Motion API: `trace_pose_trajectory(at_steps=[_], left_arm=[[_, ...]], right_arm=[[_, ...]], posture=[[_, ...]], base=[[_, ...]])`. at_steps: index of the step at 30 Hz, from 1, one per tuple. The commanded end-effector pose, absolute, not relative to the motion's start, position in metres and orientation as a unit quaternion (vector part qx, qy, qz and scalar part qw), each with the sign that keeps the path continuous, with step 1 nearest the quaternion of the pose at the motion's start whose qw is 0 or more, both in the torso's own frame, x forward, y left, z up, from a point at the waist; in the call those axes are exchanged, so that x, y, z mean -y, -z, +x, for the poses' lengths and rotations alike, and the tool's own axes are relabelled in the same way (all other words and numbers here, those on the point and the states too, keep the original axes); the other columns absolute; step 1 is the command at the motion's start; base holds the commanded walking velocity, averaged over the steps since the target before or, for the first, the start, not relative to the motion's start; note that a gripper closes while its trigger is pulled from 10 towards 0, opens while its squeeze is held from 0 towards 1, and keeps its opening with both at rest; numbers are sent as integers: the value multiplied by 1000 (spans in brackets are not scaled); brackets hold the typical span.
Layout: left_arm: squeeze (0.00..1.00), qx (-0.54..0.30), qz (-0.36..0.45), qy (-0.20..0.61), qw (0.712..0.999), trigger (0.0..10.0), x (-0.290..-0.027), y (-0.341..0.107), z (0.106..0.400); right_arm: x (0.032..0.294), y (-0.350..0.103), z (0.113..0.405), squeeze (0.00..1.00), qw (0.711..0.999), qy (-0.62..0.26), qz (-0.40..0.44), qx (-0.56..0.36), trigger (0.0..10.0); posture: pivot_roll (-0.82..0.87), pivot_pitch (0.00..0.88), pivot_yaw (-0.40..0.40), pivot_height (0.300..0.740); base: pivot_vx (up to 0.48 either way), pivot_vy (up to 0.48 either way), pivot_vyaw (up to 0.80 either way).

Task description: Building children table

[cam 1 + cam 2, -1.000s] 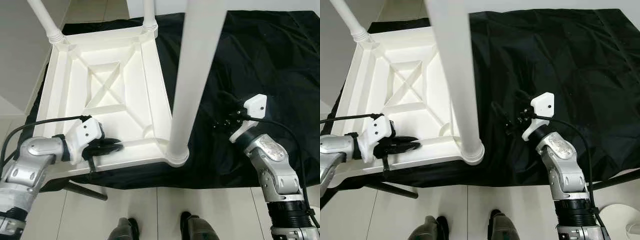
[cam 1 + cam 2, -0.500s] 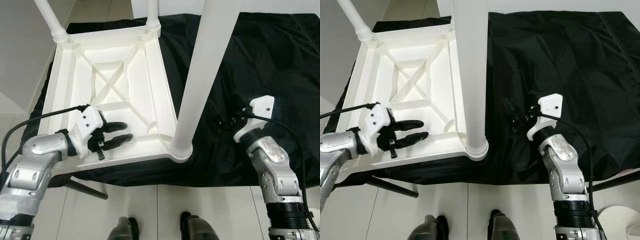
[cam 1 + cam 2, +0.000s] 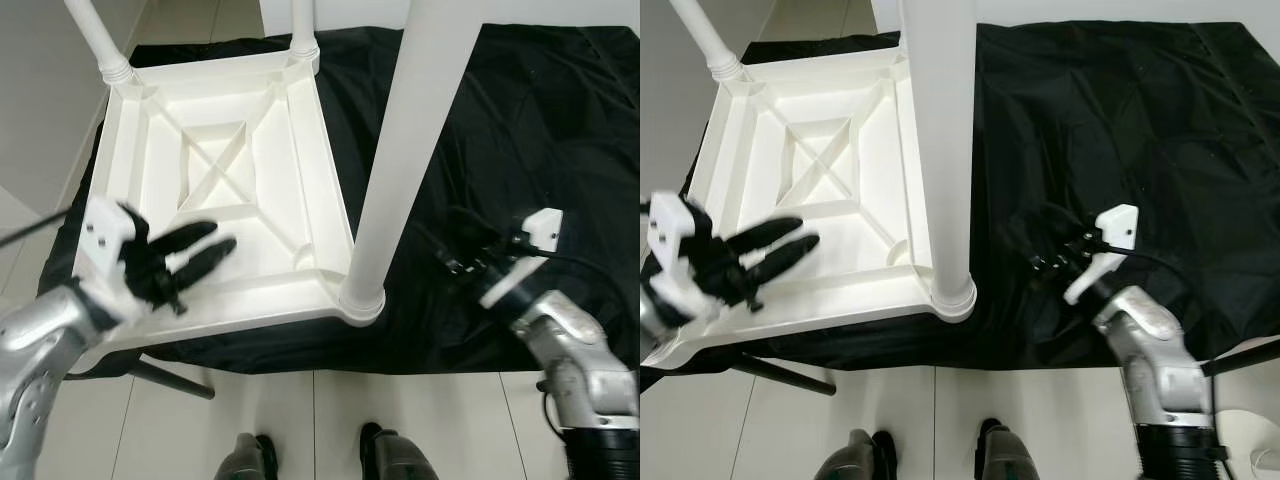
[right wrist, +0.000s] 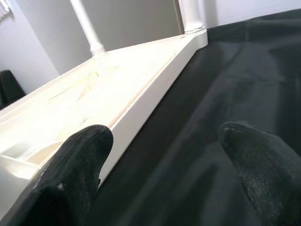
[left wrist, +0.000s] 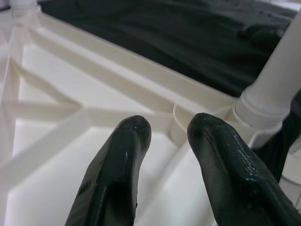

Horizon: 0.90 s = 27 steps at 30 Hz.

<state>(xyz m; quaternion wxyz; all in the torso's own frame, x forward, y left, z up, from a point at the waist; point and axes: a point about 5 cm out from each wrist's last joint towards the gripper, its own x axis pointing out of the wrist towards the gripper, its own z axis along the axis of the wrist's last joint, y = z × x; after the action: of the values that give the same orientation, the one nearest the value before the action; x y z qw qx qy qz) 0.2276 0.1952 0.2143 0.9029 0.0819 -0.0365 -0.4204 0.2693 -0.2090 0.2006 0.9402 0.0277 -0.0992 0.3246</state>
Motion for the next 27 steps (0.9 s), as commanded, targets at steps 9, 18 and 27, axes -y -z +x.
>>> trace_pose_trajectory(at_steps=[9, 18, 27], left_arm=[[0, -60, 119, 529, 838, 10000, -163, -199, 189], [0, -47, 124, 520, 844, 10000, -148, -198, 197], [0, -17, 81, 409, 909, 10000, -129, -196, 223]], right_arm=[[193, -198, 230, 0, 822, -569, -22, 13, 10000], [169, -208, 246, 0, 795, -602, -66, 37, 10000], [135, -210, 260, 0, 797, -594, -67, 92, 10000]], posture=[[-20, 204, 74, 740], [-28, 201, 66, 740], [-22, 188, 68, 740]], base=[[0, 0, 0], [0, 0, 0], [0, 0, 0]])
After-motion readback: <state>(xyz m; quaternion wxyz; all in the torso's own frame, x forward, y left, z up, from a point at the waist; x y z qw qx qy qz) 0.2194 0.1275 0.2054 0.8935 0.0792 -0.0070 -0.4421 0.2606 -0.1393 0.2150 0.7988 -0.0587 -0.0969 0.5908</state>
